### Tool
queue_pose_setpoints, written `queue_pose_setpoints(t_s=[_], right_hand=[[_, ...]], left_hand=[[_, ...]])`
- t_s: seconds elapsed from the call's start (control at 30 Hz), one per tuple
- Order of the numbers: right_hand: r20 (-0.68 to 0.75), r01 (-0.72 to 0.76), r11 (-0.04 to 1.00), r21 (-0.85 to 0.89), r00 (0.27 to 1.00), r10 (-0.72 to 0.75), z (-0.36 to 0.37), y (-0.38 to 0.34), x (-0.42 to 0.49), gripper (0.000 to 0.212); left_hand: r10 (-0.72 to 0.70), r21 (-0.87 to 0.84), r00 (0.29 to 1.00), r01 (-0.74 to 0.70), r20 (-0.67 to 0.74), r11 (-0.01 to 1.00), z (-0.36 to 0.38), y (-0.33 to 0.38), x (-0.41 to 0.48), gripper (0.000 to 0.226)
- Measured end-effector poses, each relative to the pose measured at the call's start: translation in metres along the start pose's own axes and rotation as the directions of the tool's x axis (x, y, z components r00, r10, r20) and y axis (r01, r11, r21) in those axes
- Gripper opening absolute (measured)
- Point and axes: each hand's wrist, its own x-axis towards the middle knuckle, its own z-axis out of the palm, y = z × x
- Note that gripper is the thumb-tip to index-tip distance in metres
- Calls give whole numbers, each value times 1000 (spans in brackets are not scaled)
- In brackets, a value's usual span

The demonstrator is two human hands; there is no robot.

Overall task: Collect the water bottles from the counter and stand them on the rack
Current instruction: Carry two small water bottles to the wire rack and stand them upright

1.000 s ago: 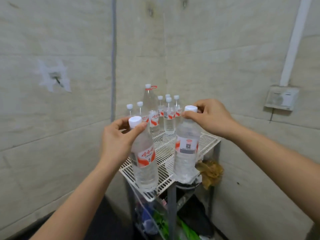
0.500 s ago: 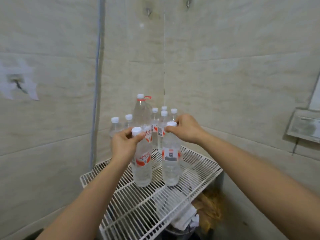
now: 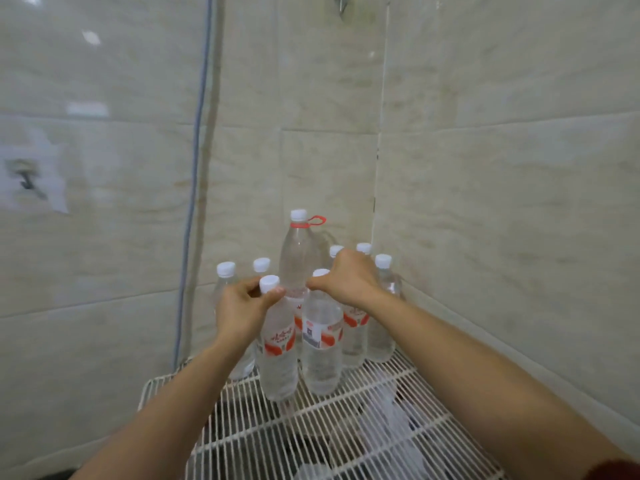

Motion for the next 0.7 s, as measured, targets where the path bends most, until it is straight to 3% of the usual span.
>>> queue_pose_setpoints(t_s=[0.23, 0.37, 0.47, 0.6, 0.7], right_hand=[[106, 147, 986, -80, 985, -138, 14, 3, 27, 35], [425, 369, 913, -172, 864, -269, -8, -5, 38, 37], [539, 450, 875, -179, 789, -296, -18, -5, 50, 9], [604, 479, 870, -119, 730, -320, -20, -2, 54, 40], [601, 462, 886, -41, 720, -348, -20, -4, 51, 37]], left_hand=[[56, 47, 996, -59, 63, 997, 2, 3, 6, 10], [57, 52, 993, -62, 104, 997, -6, 5, 6, 16], [51, 68, 991, -60, 121, 996, -7, 6, 6, 18], [14, 75, 992, -24, 126, 997, -7, 7, 8, 21], [-9, 97, 990, -5, 140, 995, -8, 8, 10, 23]])
